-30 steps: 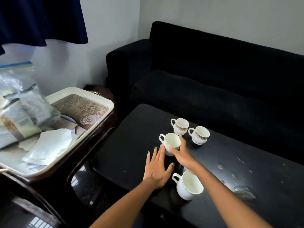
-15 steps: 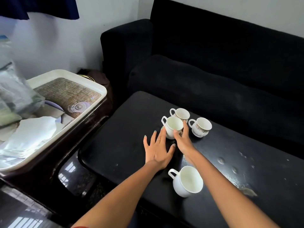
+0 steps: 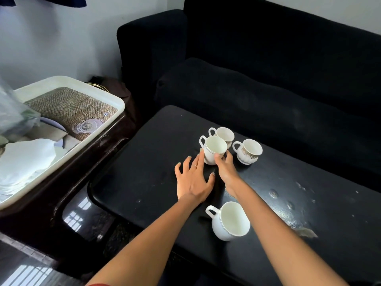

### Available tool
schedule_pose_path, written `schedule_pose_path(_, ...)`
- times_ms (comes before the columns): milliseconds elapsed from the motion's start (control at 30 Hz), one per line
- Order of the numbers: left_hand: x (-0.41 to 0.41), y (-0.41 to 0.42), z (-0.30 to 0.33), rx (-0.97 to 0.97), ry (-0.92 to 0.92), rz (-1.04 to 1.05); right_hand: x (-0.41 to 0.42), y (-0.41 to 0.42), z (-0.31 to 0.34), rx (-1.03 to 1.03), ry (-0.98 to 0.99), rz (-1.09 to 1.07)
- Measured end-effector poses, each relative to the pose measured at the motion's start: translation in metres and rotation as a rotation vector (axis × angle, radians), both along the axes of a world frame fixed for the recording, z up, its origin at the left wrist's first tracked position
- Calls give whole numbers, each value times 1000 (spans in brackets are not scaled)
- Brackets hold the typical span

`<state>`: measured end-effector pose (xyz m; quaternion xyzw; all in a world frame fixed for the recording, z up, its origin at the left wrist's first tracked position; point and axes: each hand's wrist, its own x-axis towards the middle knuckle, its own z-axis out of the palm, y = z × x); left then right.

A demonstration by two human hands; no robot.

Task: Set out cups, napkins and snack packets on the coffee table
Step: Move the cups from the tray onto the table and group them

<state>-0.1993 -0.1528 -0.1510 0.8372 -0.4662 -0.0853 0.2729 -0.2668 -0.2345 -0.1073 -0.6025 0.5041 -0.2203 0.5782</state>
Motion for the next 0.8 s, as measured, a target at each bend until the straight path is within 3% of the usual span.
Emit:
schedule_pose_path(167, 1, 3, -2, -6, 6, -4, -6, -1, 0, 37, -4, -38)
schedule_pose_path(533, -6, 51, 0, -20, 99, -101, -63, 19, 13, 3, 187, -80)
schedule_pose_path(800, -22, 98, 11, 92, 284, -129, -115, 60, 22, 95, 111, -151)
